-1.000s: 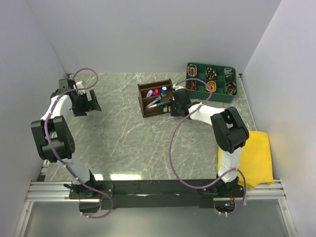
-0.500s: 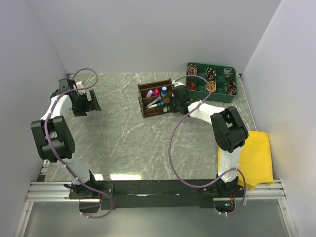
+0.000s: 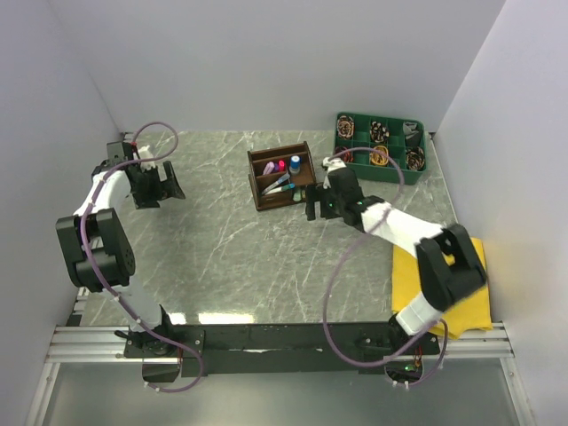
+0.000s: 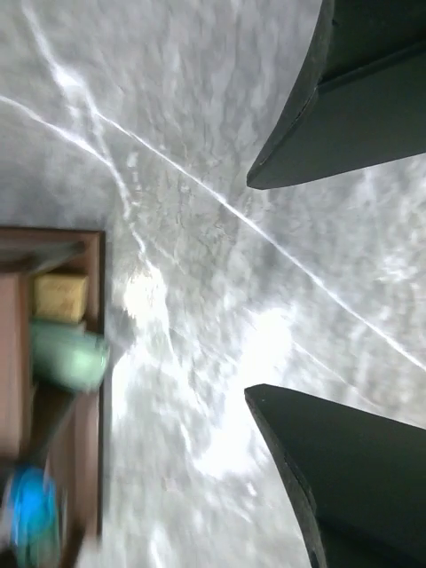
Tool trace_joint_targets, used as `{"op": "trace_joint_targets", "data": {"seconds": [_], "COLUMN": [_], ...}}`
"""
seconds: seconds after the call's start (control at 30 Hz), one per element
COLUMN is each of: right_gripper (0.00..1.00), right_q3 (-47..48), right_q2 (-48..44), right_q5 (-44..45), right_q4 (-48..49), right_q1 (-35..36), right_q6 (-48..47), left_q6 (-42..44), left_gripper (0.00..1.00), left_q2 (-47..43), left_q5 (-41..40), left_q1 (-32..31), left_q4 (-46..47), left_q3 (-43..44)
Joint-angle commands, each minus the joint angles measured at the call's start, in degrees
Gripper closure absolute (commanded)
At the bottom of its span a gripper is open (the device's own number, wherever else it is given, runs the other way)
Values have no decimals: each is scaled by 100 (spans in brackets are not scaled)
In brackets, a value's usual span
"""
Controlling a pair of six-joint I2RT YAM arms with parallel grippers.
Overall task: Sort the stationery into containers
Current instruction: Reset both arms
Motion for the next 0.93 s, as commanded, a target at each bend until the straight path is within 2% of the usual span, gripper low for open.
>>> {"op": "trace_joint_targets", "data": {"seconds": [0.0, 0.1, 0.2, 0.3, 0.4, 0.6, 0.73, 0.9], "right_gripper": [0, 0, 0, 0, 0, 0, 0, 0], "right_q3": [-412, -615, -677, -606, -738, -1002, -976, -1090], "right_q2": [-1175, -1641, -2020, -2223, -2627, -3497, -3700, -3762], "right_q5": [-193, -143, 663, 1324, 1546, 1099, 870, 721], "right_q4": [282, 256, 1, -403, -492, -649, -1115, -1054], "right_q1": [-241, -514, -619, -663, -725, -795, -787, -822], "right_q6": [-380, -425, -705, -996, -1076, -1049, -1146, -1374], "left_q6": [-17, -131, -114, 62, 53, 158, 238, 352], "left_gripper": [1, 0, 0, 1, 1, 0, 1, 1], "left_q2": [-408, -347, 30, -64, -118, -109, -153, -144], "left_q5": [519, 222, 99, -322, -683, -851, -877, -947], "left_q1": [-314, -622, -762, -929, -1070, -1193, -1202, -1202], "left_q4": [247, 187, -190, -131, -69, -77, -121, -200], "left_q3": [-27, 50, 358, 429, 543, 693, 746, 816]}}
